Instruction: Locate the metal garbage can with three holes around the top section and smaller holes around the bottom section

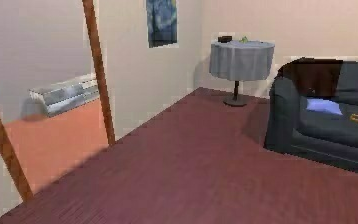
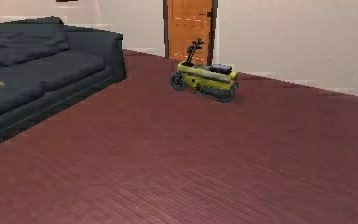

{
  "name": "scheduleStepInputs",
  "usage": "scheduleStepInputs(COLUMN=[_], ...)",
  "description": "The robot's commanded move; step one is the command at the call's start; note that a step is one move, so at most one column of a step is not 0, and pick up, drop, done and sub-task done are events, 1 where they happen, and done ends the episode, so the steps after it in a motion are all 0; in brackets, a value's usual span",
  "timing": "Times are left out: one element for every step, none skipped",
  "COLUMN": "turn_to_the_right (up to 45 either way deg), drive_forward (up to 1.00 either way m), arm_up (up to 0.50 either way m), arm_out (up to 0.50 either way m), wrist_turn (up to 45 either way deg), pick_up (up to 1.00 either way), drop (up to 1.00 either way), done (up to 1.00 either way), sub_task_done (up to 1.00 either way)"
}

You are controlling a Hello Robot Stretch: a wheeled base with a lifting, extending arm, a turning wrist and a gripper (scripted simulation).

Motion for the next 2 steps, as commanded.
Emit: scheduleStepInputs(turn_to_the_right=[-45.0,-45.0], drive_forward=[0.0,0.0], arm_up=[0.0,0.0], arm_out=[0.0,0.0], wrist_turn=[0.0,0.0], pick_up=[0.0,0.0], drop=[0.0,0.0], done=[0.0,0.0], sub_task_done=[0.0,0.0])
